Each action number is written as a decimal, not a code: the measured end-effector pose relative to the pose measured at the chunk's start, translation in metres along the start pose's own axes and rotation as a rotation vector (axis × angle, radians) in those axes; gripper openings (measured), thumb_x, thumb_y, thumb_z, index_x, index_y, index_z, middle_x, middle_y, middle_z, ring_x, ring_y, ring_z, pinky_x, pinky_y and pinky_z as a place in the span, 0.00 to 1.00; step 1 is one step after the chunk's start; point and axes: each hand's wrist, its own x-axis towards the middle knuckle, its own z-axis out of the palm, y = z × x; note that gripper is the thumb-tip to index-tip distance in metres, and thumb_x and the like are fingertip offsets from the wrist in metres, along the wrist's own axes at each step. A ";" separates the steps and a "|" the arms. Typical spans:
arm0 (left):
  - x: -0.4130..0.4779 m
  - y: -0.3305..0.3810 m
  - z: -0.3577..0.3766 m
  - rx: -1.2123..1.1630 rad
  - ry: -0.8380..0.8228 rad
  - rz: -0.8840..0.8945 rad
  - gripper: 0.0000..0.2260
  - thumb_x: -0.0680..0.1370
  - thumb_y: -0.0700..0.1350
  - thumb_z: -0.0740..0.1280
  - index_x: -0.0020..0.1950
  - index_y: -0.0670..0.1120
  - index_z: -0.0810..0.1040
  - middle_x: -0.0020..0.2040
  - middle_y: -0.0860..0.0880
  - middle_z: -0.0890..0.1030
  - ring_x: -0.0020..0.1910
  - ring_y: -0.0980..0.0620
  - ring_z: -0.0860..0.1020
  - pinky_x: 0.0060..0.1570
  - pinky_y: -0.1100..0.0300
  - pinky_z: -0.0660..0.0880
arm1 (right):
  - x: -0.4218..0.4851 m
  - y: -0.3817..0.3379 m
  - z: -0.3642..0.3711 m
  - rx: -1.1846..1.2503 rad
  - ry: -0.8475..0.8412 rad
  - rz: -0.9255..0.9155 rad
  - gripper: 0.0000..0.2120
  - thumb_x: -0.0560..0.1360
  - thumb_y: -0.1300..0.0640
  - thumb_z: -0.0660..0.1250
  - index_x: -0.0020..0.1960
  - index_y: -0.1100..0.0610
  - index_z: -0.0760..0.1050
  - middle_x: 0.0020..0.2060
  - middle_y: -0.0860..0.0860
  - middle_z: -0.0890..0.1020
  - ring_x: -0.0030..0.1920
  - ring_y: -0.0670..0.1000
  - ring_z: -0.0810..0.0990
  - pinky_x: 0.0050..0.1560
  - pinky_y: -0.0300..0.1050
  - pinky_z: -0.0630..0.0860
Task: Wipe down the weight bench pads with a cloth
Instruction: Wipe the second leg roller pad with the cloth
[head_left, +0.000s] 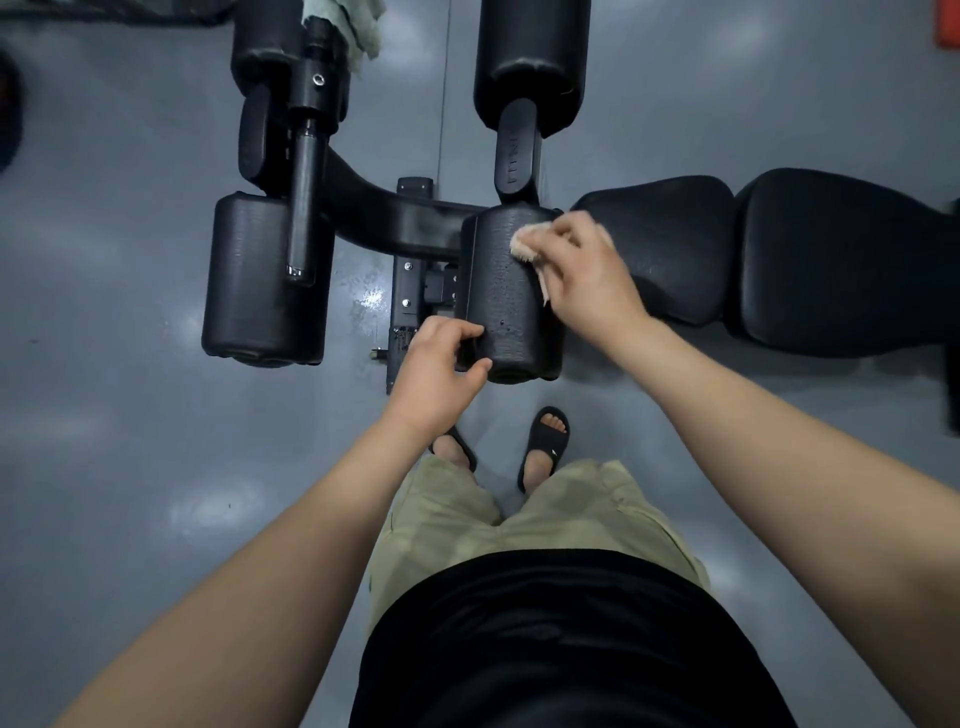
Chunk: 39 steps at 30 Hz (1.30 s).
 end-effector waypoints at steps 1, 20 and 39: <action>0.000 0.001 0.001 0.008 0.005 0.001 0.16 0.75 0.41 0.74 0.62 0.46 0.79 0.56 0.54 0.71 0.56 0.48 0.77 0.59 0.55 0.76 | 0.010 0.000 0.001 -0.004 0.023 0.020 0.16 0.78 0.61 0.64 0.63 0.51 0.80 0.54 0.56 0.76 0.50 0.60 0.74 0.51 0.49 0.75; -0.003 -0.001 0.009 0.031 0.030 -0.001 0.16 0.76 0.43 0.74 0.63 0.46 0.79 0.57 0.54 0.72 0.59 0.46 0.76 0.62 0.49 0.75 | -0.048 -0.008 0.012 0.099 -0.089 -0.170 0.18 0.76 0.68 0.65 0.63 0.57 0.81 0.56 0.55 0.79 0.53 0.60 0.74 0.55 0.54 0.75; -0.009 0.003 0.008 0.042 0.024 0.009 0.17 0.77 0.40 0.72 0.65 0.45 0.78 0.59 0.53 0.71 0.59 0.46 0.77 0.61 0.51 0.75 | -0.022 -0.001 0.012 0.145 -0.014 -0.016 0.16 0.76 0.64 0.65 0.61 0.57 0.80 0.54 0.55 0.77 0.53 0.59 0.75 0.61 0.49 0.72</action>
